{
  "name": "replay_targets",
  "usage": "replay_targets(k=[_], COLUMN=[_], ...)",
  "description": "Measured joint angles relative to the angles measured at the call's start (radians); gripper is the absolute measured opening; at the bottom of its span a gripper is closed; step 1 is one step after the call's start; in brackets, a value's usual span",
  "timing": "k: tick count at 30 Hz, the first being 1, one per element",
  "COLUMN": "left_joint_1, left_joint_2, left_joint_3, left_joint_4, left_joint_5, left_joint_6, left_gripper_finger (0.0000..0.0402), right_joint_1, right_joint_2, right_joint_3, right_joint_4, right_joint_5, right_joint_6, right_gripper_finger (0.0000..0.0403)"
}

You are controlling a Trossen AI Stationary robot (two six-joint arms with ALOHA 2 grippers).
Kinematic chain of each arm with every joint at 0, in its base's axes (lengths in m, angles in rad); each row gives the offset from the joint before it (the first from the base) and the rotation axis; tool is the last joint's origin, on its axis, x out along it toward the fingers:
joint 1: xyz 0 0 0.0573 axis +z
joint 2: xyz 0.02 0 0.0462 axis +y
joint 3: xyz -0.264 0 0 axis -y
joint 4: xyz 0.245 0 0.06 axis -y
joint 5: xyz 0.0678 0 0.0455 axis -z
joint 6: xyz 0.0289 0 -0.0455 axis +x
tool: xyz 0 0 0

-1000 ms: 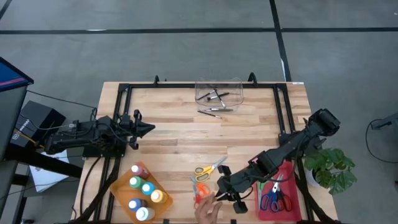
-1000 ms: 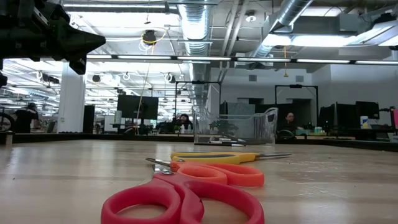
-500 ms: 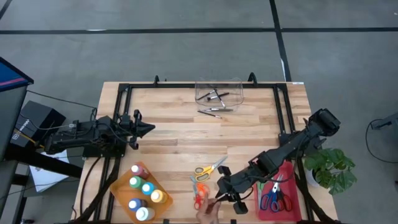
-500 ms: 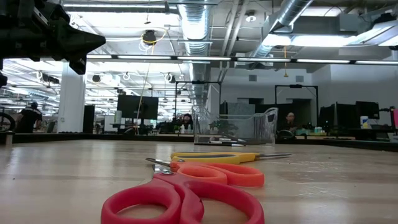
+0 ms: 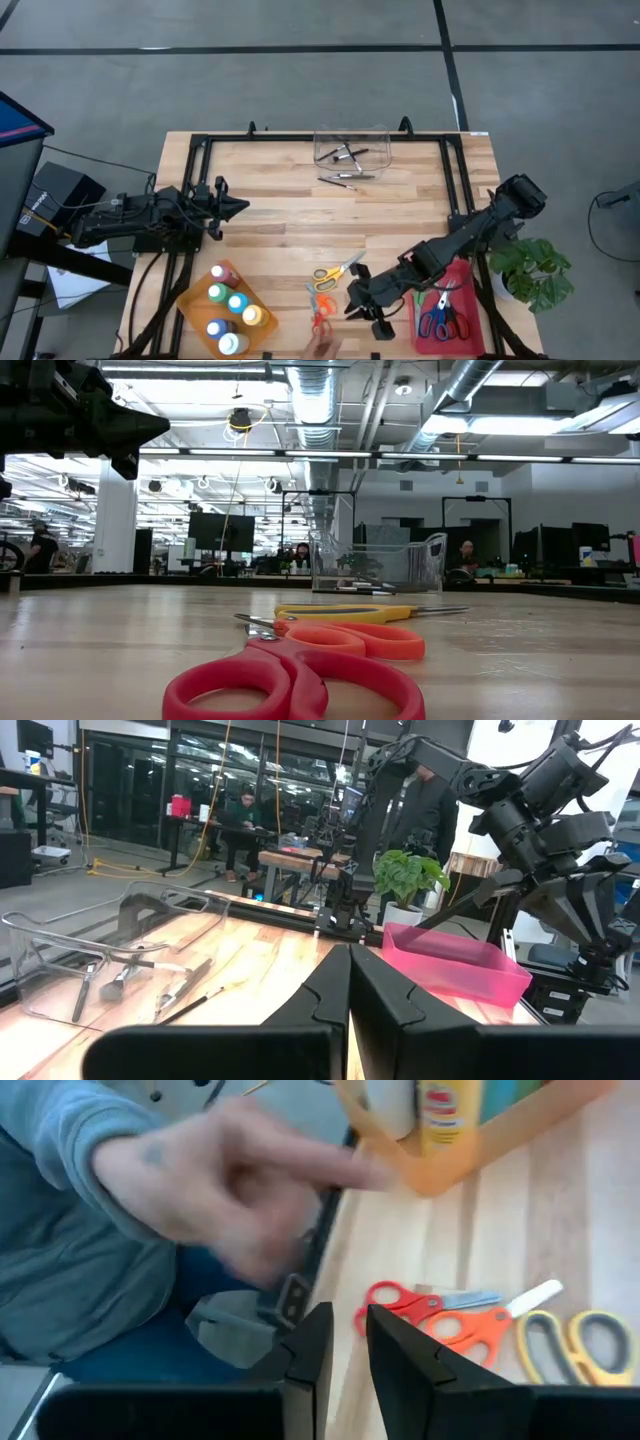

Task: Pick & Place Paint Supplies
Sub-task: Put the yellow scissor into the red bin

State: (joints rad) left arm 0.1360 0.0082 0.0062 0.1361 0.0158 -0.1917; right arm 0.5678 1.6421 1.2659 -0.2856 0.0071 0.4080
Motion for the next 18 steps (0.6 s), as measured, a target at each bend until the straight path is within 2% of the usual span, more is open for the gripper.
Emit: replay_targets(k=[3, 7, 12, 15, 18], left_joint_1=[0.000, 0.000, 0.000, 0.000, 0.000], left_joint_2=[0.000, 0.000, 0.000, 0.000, 0.000], left_joint_3=[0.000, 0.000, 0.000, 0.000, 0.000], left_joint_4=[0.000, 0.000, 0.000, 0.000, 0.000], left_joint_5=[0.000, 0.000, 0.000, 0.000, 0.000], left_joint_6=[0.000, 0.000, 0.000, 0.000, 0.000], left_gripper_finger=[0.0000, 0.0000, 0.0000, 0.0000, 0.0000], right_joint_1=[-0.033, -0.093, -0.180, -0.225, -0.262], right_joint_2=[0.000, 0.000, 0.002, 0.045, 0.113], right_joint_3=[0.000, 0.000, 0.000, 0.000, 0.001], right_joint_4=[-0.019, -0.105, -0.186, -0.179, -0.153], right_joint_5=[0.039, 0.108, 0.102, 0.099, 0.073], right_joint_6=[-0.042, -0.182, -0.361, -0.449, -0.499], right_gripper_finger=[0.0062, 0.0062, 0.0066, 0.0085, 0.0122])
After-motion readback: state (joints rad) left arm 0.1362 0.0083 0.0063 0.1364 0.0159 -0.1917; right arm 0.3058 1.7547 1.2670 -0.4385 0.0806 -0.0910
